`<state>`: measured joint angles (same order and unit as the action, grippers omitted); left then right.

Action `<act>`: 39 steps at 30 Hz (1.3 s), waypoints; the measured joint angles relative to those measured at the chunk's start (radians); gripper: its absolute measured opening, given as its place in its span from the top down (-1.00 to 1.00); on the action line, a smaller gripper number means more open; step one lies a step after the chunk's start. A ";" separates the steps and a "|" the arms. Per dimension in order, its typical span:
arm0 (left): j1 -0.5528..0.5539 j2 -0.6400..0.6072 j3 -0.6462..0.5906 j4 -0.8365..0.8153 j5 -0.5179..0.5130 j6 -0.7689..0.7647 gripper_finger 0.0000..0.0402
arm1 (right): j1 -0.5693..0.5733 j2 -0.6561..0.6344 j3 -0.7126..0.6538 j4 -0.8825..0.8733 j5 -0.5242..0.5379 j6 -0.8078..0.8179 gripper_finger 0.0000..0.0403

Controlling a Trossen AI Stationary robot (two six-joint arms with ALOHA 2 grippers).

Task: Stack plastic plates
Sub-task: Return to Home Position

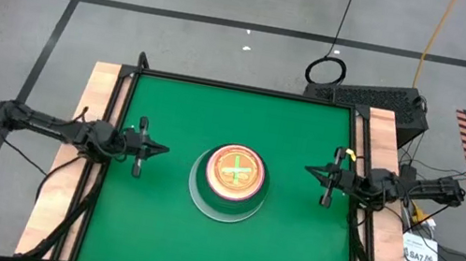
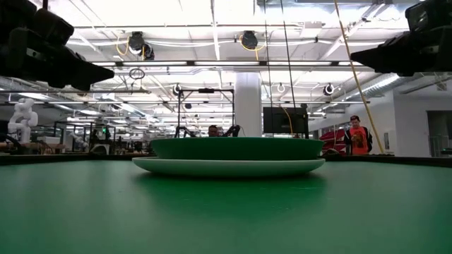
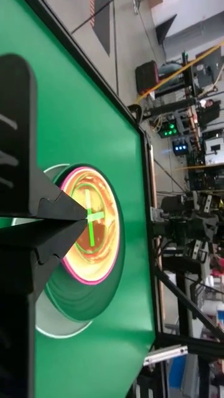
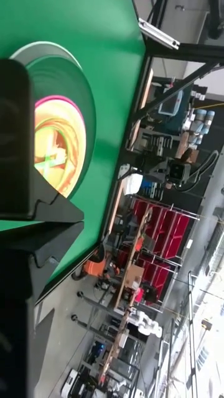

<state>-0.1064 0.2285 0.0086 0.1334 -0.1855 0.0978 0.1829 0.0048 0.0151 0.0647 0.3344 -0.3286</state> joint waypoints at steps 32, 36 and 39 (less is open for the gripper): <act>0.074 -0.209 0.002 -0.127 0.160 0.027 0.97 | 0.000 -0.002 0.006 -0.018 -0.030 -0.007 1.00; 0.074 -0.209 0.003 -0.130 0.163 0.008 0.97 | -0.005 -0.002 0.006 -0.024 -0.080 -0.033 1.00; 0.074 -0.209 0.003 -0.130 0.163 0.009 0.97 | -0.029 -0.002 0.006 -0.030 -0.124 -0.033 1.00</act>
<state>-0.0322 0.0193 0.0113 0.0030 -0.0223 0.1066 0.1537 0.0029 0.0208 0.0349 0.2105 -0.3615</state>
